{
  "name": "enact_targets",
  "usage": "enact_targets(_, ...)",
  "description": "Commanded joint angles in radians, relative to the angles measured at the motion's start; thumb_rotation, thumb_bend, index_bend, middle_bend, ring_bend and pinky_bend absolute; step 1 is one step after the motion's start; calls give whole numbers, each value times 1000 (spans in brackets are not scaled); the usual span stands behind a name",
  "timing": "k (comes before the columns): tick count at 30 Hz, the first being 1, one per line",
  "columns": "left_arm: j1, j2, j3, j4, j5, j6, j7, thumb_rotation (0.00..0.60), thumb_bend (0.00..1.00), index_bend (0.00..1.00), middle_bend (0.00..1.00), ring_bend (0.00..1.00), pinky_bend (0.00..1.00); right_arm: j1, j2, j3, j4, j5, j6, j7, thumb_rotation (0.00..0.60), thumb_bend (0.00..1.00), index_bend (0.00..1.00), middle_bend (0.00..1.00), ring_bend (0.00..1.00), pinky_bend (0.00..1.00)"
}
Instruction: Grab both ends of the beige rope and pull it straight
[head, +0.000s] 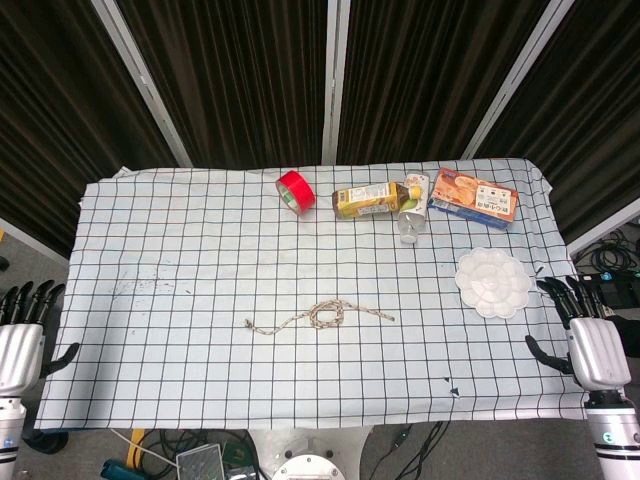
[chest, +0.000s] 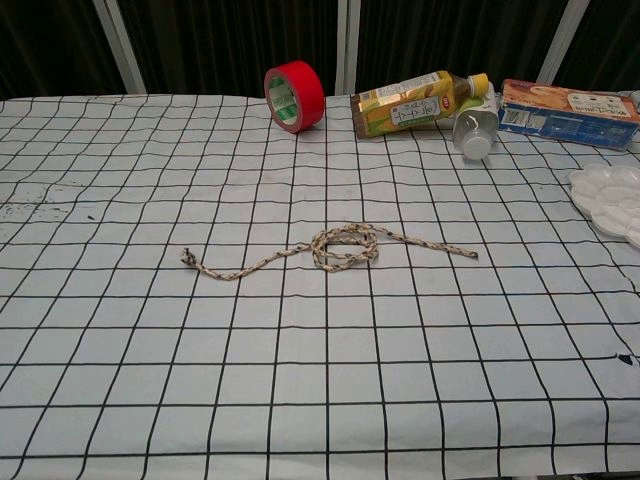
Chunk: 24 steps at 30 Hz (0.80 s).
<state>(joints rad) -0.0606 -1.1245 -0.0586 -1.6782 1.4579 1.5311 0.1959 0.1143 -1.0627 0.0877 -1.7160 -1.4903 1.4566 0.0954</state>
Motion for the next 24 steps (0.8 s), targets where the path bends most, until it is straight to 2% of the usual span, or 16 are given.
enact_targets(1,0,-2,-1,1,-1,0,1,600,173,117,66,0,0,1,0,1,-1,1,0,-2,600,214,132,114,0,0)
enact_targets(11,0,-6,-3,5,2,5,-4,600,173,117,66,0,0,5,-3,-2,-12,0,-10,-18,600,214,132,113,0,0)
enact_targets(15,-4,-12,-4,15,3,-1,-11,600,172,117,66,0,0,31,-32,15,-43,38,-48,-73,600,214,131,122,0,0)
enact_targets(20,-6,-19,-3,29,1,-8,-25,600,172,117,66,0,0,122,-105,57,-83,134,-173,-190,600,220,200,144,0,0)
enact_targets(24,-7,-21,-2,37,-1,-14,-36,600,172,117,66,0,0,208,-185,90,-66,210,-283,-238,600,240,292,170,0,0)
